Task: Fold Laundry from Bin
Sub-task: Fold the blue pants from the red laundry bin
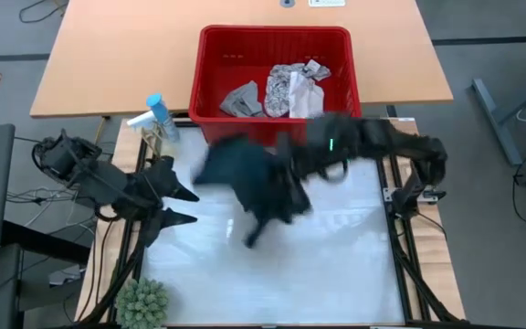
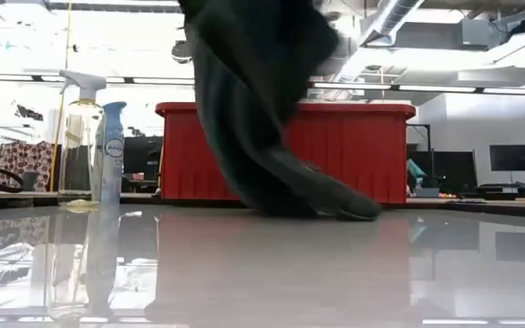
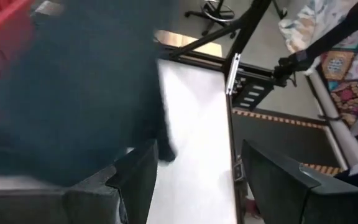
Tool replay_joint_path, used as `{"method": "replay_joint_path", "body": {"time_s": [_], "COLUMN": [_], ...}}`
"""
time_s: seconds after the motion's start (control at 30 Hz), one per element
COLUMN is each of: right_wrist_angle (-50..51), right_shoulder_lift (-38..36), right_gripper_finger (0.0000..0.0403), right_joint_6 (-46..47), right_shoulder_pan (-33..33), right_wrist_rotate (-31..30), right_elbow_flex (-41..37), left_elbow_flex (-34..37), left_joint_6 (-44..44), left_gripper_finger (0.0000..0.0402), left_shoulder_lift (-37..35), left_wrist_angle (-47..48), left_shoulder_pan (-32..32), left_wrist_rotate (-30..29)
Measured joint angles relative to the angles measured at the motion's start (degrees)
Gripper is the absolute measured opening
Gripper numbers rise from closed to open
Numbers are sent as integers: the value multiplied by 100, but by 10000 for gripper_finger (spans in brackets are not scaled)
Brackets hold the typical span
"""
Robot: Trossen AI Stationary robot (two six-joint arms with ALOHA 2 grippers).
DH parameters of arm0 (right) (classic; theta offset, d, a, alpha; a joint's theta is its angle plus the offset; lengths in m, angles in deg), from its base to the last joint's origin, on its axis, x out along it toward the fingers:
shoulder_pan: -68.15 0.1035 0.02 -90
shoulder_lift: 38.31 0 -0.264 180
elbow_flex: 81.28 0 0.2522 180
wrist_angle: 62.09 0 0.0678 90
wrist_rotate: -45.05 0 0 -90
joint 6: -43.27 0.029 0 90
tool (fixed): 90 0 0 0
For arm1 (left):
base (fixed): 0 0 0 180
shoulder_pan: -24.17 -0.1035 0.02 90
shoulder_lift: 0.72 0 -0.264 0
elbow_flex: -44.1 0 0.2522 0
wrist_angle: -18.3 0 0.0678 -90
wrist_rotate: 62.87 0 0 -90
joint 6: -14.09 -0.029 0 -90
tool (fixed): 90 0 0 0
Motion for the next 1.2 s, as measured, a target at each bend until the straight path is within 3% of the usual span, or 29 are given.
{"method": "replay_joint_path", "body": {"time_s": [0.1,0.3,0.4,0.63,0.77,0.93,1.1,1.2], "right_wrist_angle": [805,797,788,1078,1105,987,752,744], "right_shoulder_lift": [61,38,40,42,42,42,42,42], "right_gripper_finger": [40,42,74,162,215,268,277,278], "right_joint_6": [421,1941,2974,5671,6694,7310,7571,7790], "right_shoulder_pan": [760,2260,2898,3791,4011,4167,4419,4535], "right_wrist_rotate": [10,-234,-407,-495,-507,-631,-1259,-1518], "right_elbow_flex": [-429,-1673,-2259,-3396,-3664,-3714,-3716,-3716], "left_elbow_flex": [0,87,307,730,896,1380,2186,2747], "left_joint_6": [-8,-170,-433,-893,-1869,-2548,-2505,-1925], "left_gripper_finger": [221,221,221,221,222,235,247,248], "left_shoulder_lift": [8,230,426,1174,1757,2249,2206,2188], "left_wrist_angle": [66,156,41,-463,-870,-2080,-3360,-4361], "left_shoulder_pan": [109,164,-24,-491,-988,-1830,-2927,-3668], "left_wrist_rotate": [-355,-966,-982,-1730,-1127,136,1294,2630]}}
